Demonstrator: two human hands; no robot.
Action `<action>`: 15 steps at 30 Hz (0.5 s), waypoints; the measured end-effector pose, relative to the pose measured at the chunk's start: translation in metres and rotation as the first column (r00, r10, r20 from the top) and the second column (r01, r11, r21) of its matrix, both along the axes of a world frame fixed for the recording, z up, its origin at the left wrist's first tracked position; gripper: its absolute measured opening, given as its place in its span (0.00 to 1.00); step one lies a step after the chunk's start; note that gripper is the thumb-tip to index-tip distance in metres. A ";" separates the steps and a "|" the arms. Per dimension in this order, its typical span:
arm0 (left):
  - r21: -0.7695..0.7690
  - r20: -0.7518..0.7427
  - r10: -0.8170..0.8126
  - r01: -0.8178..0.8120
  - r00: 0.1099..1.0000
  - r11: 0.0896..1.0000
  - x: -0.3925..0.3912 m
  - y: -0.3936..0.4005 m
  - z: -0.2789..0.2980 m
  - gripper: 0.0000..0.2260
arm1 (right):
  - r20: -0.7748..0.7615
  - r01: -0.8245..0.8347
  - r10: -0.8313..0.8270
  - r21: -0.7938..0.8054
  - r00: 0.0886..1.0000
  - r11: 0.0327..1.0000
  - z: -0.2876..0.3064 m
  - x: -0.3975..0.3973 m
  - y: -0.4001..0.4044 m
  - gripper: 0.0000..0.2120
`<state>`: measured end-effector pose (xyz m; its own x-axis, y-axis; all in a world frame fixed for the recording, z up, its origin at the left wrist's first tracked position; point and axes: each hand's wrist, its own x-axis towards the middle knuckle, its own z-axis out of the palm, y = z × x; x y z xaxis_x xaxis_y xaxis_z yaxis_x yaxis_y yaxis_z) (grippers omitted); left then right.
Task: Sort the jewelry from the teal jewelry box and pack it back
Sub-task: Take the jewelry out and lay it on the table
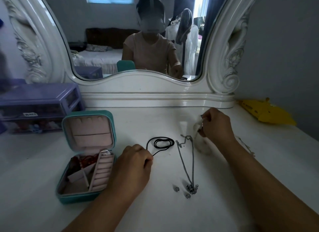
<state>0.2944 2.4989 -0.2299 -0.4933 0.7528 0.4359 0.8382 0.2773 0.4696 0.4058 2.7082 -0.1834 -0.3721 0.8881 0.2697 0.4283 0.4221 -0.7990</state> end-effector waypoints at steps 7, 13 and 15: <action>-0.018 -0.009 0.005 -0.005 1.000 1.000 -0.001 0.000 -0.001 0.03 | -0.191 -0.234 0.219 -0.060 0.957 0.970 0.005 -0.046 -0.014 0.12; 0.001 0.042 0.052 -0.053 0.998 0.999 0.002 -0.001 0.002 0.08 | -0.065 -0.550 0.557 0.098 0.828 0.829 -0.002 -0.072 -0.057 0.11; 0.014 0.063 0.085 -0.086 0.994 0.996 0.002 0.000 0.003 0.16 | -0.026 -0.635 0.639 0.097 0.769 0.767 -0.007 -0.073 -0.065 0.09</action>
<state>0.2969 2.4986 -0.2265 -0.5819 0.6997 0.4145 0.7810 0.3385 0.5249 0.3332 2.6434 -0.1906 -0.8275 0.4276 0.3639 -0.0042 0.6435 -0.7654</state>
